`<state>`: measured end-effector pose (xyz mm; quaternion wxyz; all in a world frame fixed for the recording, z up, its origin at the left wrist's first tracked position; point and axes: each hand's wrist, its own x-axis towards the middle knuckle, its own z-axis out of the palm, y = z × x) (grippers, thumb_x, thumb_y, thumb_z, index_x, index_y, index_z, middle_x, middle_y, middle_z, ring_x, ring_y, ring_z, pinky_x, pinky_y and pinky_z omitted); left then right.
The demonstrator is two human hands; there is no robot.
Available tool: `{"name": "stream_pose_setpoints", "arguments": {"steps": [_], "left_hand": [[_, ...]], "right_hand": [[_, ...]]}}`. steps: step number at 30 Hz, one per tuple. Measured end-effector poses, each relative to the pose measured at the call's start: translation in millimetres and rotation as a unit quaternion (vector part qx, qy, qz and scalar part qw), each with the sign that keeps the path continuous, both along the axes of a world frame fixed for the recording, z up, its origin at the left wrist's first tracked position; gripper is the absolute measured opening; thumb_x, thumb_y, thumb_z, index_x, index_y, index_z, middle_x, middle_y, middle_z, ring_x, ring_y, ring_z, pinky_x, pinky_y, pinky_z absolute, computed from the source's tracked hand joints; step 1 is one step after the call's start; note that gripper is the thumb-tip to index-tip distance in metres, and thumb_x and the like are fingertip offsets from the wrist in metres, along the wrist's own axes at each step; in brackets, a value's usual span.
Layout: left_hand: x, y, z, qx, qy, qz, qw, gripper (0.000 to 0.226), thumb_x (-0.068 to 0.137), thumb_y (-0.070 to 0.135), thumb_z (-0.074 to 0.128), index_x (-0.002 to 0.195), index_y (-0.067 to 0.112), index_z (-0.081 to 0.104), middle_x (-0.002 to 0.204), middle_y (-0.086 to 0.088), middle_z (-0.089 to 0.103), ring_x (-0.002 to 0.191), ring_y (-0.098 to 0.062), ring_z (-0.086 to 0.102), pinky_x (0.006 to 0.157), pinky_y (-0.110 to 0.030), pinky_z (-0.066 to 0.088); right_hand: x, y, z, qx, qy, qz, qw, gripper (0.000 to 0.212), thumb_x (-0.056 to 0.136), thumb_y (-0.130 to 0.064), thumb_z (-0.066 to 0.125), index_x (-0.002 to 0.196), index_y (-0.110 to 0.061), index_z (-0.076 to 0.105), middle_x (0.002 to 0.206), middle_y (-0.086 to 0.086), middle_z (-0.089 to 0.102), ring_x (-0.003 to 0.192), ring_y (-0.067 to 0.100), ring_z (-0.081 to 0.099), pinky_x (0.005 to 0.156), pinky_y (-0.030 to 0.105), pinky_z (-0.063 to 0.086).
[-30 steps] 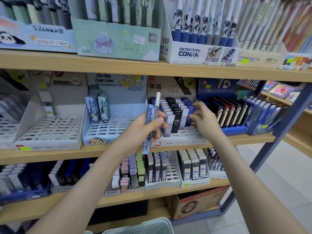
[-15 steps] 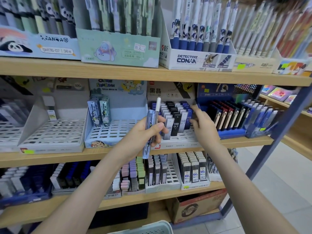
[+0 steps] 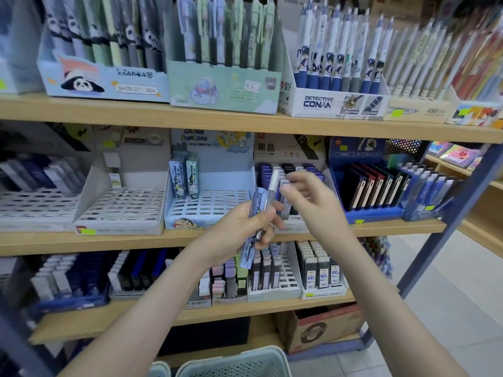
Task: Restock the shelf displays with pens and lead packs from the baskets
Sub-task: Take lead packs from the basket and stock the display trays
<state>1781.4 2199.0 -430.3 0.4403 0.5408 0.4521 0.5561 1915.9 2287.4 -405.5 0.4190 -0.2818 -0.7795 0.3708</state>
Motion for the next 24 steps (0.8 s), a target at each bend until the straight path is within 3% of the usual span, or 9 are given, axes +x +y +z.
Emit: {"name": "stream_pose_setpoints", "arguments": {"steps": [4,8,11,13,17,21,24], "left_hand": [[-7,-18,2,-0.025,-0.028,-0.024,0.999,0.035,0.086,0.038,0.048,0.104,0.010,0.057,0.084,-0.015,0.060,0.056,-0.011,0.050,0.051,-0.021,0.041],[-19,-36,3,-0.037,-0.029,-0.035,0.998,0.040,0.086,0.039,0.045,0.110,0.010,0.057,0.085,-0.005,0.069,0.059,-0.012,0.058,0.053,-0.022,0.047],[-26,-44,4,-0.047,-0.030,-0.030,0.998,0.038,0.091,0.036,0.043,0.114,0.009,0.057,0.089,-0.008,0.072,0.064,-0.015,0.066,0.056,-0.024,0.053],[-30,-51,4,-0.053,-0.032,-0.010,0.998,0.029,0.098,0.029,0.040,0.111,0.010,0.058,0.088,-0.007,0.073,0.061,-0.014,0.067,0.054,-0.023,0.053],[-40,-60,0,-0.043,0.015,0.027,0.999,0.025,0.101,0.026,0.038,0.098,0.012,0.058,0.068,0.004,0.067,0.050,-0.005,0.053,0.048,-0.019,0.040],[-56,-64,-5,-0.042,0.055,0.085,0.994,0.011,0.099,0.025,0.045,0.098,0.016,0.052,0.075,0.004,0.056,0.052,-0.003,0.045,0.044,-0.016,0.033],[-72,-74,-8,-0.038,0.056,0.127,0.990,0.012,0.100,0.029,0.046,0.096,0.019,0.052,0.073,0.007,0.058,0.053,-0.005,0.047,0.044,-0.016,0.036]], "right_hand": [[-14,-22,2,-0.119,0.028,0.080,0.989,0.014,0.090,-0.024,0.064,0.095,-0.011,0.063,0.083,0.003,0.064,0.073,0.010,0.061,0.067,0.018,0.049],[-20,-30,0,-0.154,0.017,0.122,0.980,0.019,0.089,-0.028,0.065,0.090,-0.009,0.063,0.069,-0.006,0.060,0.069,0.008,0.058,0.074,0.025,0.046],[-27,-36,-2,-0.164,0.024,0.130,0.978,0.015,0.088,-0.025,0.065,0.085,-0.010,0.061,0.065,-0.008,0.062,0.062,0.006,0.056,0.070,0.025,0.044],[-31,-39,-1,-0.170,0.033,0.131,0.976,0.014,0.086,-0.022,0.067,0.087,-0.009,0.061,0.069,-0.003,0.063,0.063,0.009,0.055,0.067,0.026,0.044],[-43,-47,-3,-0.197,0.055,0.154,0.967,0.036,0.074,-0.030,0.068,0.095,-0.003,0.059,0.078,0.010,0.062,0.067,0.018,0.054,0.066,0.029,0.045],[-59,-56,-5,-0.193,0.046,0.162,0.967,0.032,0.075,-0.033,0.068,0.099,-0.012,0.064,0.082,0.002,0.067,0.078,0.018,0.061,0.082,0.032,0.050],[-75,-62,-4,-0.194,0.036,0.154,0.968,0.021,0.089,-0.020,0.063,0.109,-0.015,0.065,0.097,0.001,0.071,0.090,0.015,0.066,0.090,0.032,0.051]]}}
